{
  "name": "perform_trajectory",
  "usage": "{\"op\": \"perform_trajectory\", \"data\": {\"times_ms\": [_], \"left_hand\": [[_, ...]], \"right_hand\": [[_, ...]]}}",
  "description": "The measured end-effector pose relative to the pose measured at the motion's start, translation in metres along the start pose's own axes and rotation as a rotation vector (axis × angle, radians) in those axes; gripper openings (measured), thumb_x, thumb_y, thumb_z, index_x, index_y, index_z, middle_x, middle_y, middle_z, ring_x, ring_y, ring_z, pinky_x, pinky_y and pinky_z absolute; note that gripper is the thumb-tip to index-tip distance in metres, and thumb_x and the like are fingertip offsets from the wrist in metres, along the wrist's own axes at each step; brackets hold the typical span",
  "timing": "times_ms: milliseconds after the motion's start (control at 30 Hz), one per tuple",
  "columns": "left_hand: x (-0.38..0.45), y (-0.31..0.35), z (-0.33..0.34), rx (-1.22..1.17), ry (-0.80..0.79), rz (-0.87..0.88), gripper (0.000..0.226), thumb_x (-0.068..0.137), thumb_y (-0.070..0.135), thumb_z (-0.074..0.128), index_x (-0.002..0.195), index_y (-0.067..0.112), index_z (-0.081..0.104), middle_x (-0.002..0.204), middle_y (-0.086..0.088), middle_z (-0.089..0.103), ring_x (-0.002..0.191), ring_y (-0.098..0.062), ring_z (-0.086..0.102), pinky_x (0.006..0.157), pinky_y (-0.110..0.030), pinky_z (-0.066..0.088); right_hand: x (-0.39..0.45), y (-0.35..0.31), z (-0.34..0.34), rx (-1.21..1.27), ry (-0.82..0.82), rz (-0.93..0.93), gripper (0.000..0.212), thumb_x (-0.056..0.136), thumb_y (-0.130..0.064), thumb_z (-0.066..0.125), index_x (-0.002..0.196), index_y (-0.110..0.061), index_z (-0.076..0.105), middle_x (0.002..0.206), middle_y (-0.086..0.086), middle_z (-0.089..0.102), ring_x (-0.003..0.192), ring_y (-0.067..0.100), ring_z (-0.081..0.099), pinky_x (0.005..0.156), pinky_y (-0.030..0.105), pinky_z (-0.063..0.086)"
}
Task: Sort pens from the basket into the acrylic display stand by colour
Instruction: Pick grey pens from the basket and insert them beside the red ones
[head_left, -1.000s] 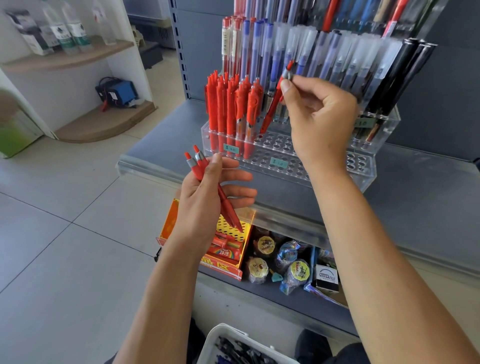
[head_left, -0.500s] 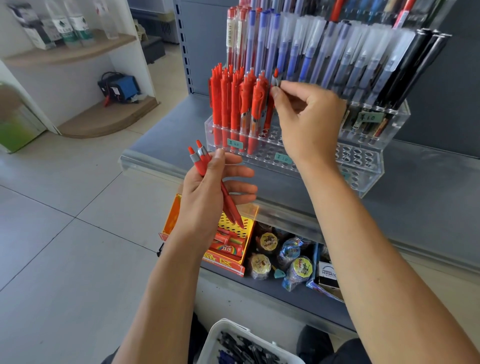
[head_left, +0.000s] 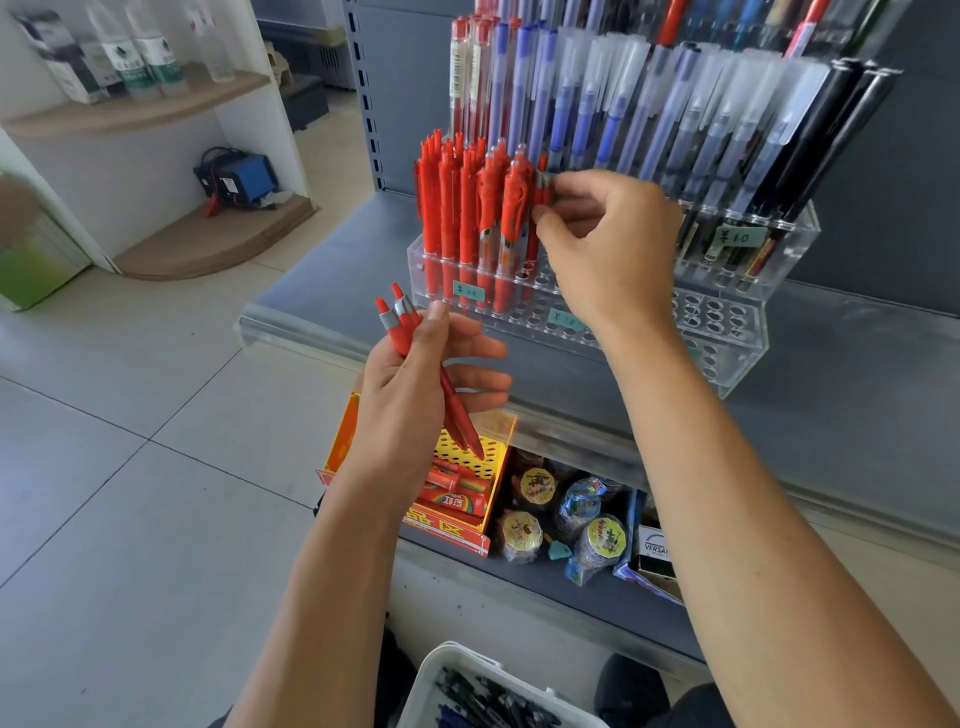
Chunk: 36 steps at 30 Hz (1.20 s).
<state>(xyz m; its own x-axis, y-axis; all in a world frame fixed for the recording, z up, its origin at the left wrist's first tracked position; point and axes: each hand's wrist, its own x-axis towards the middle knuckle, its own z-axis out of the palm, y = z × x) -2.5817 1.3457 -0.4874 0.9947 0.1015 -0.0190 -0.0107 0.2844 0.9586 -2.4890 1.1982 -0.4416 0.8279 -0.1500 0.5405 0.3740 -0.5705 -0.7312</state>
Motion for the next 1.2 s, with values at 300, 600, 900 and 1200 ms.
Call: {"op": "perform_trajectory", "data": {"times_ms": [300, 600, 900, 1200], "left_hand": [[-0.002, 0.001, 0.004, 0.002, -0.099, -0.007, 0.04, 0.106, 0.016, 0.042, 0.067, 0.012, 0.05, 0.061, -0.006, 0.05, 0.048, -0.017, 0.04, 0.048, -0.03, 0.036], [-0.006, -0.002, 0.01, 0.105, -0.4, -0.089, 0.031, 0.091, 0.018, 0.054, 0.065, 0.01, 0.039, 0.057, -0.005, 0.026, 0.046, -0.016, 0.022, 0.043, -0.028, 0.019], [-0.012, -0.001, 0.021, 0.178, -0.396, -0.068, 0.043, 0.085, 0.037, 0.071, 0.061, 0.008, 0.051, 0.05, -0.004, 0.03, 0.041, -0.016, 0.027, 0.042, -0.026, 0.023], [-0.011, -0.005, 0.024, 0.279, -0.393, -0.079, 0.052, 0.093, 0.041, 0.057, 0.061, 0.003, 0.044, 0.05, -0.009, 0.031, 0.039, -0.02, 0.027, 0.042, -0.029, 0.027]], "right_hand": [[-0.011, -0.029, -0.042, 0.111, -0.61, 0.013, 0.013, 0.088, -0.033, 0.077, 0.098, -0.026, 0.079, 0.087, -0.007, 0.076, 0.078, 0.008, 0.07, 0.075, 0.029, 0.059], [-0.026, -0.018, -0.056, 0.141, -0.862, 0.071, 0.005, 0.087, -0.03, 0.079, 0.092, -0.032, 0.08, 0.093, -0.007, 0.079, 0.093, 0.019, 0.071, 0.087, 0.034, 0.057], [-0.032, -0.011, -0.063, 0.244, -0.832, 0.023, 0.008, 0.082, -0.023, 0.084, 0.086, -0.024, 0.078, 0.081, -0.009, 0.076, 0.081, 0.009, 0.07, 0.08, 0.03, 0.057], [-0.018, -0.002, -0.075, 0.594, -0.504, 0.155, 0.004, 0.088, -0.014, 0.075, 0.091, -0.016, 0.073, 0.076, -0.008, 0.073, 0.071, 0.011, 0.066, 0.069, 0.022, 0.053]]}}
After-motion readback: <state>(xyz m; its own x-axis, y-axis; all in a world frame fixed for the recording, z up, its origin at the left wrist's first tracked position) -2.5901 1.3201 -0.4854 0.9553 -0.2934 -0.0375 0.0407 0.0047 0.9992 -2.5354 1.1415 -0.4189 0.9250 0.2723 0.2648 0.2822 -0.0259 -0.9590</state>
